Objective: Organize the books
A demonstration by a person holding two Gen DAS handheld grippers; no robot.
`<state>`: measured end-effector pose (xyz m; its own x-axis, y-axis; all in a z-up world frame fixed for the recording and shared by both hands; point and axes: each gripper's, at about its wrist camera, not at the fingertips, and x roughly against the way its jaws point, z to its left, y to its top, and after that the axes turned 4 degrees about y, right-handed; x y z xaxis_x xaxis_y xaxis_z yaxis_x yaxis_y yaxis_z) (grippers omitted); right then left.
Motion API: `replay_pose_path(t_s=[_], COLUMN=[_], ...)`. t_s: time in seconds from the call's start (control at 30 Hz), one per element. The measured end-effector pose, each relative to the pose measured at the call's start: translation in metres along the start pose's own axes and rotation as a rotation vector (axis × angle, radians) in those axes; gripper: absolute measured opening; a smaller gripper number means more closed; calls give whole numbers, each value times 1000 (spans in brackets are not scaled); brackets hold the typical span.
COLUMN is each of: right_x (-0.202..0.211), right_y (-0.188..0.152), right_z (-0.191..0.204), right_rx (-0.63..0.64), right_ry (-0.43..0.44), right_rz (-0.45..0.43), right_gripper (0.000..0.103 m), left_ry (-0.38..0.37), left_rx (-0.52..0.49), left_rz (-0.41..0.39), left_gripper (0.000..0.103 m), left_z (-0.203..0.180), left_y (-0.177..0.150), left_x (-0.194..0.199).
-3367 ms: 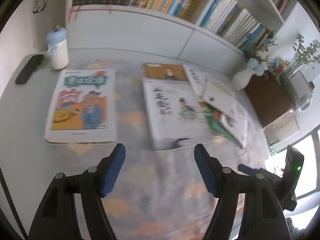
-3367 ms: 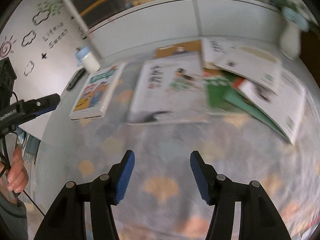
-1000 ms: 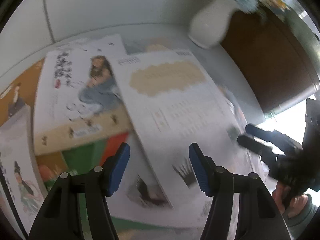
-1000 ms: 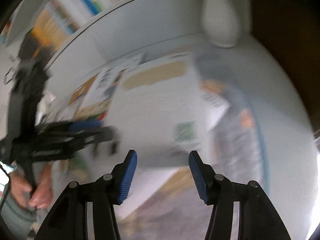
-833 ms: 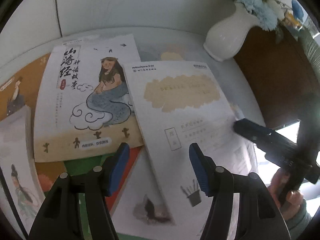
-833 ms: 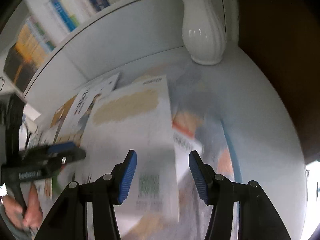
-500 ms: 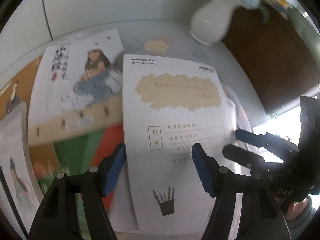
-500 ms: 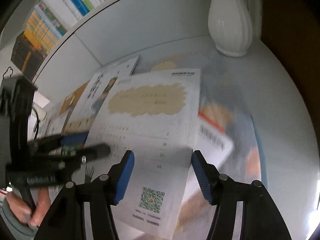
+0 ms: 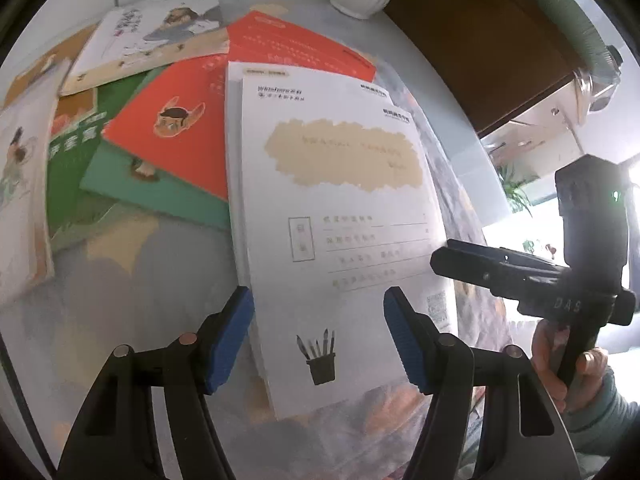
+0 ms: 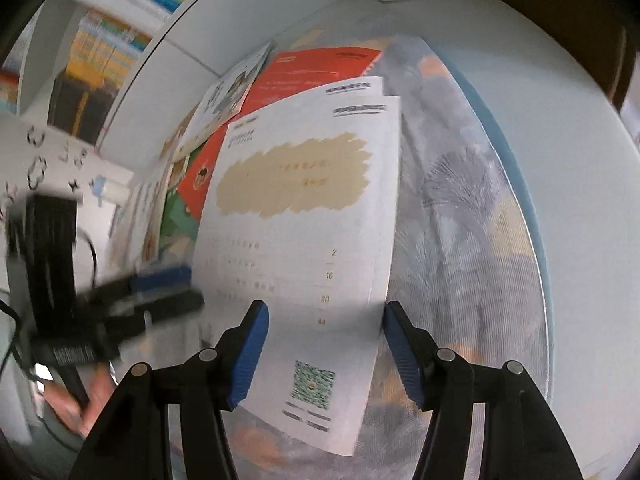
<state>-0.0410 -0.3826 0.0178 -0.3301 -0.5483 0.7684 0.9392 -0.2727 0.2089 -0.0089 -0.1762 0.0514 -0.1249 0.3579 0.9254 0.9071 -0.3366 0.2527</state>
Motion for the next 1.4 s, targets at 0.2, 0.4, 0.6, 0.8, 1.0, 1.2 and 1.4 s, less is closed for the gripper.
replay_pose_path(t_s=[0.2, 0.4, 0.6, 0.8, 1.0, 1.2, 1.4], right_x=[16, 22, 52, 83, 34, -44, -96], right_y=[-22, -59, -57, -51, -54, -78, -86], right_z=[2, -14, 14, 104, 198, 208, 185], right_rx=[26, 43, 86, 278, 421, 411, 403], right_ry=[11, 90, 129, 286, 447, 296, 32], right_rz=[46, 43, -29, -87, 15, 160, 191], right_gripper=[60, 76, 68, 65, 66, 66, 53], left_ry=[-23, 24, -2, -33, 181, 265, 115], left_rx=[-11, -52, 4, 130, 370, 452, 464], left_rz=[41, 37, 23, -57, -197, -138, -94], left_gripper=[64, 65, 65, 65, 65, 65, 59], left_z=[-15, -33, -20, 18, 124, 174, 164], left_y=[-28, -56, -62, -69, -115, -156, -161], left_x=[-5, -19, -12, 24, 105, 112, 72])
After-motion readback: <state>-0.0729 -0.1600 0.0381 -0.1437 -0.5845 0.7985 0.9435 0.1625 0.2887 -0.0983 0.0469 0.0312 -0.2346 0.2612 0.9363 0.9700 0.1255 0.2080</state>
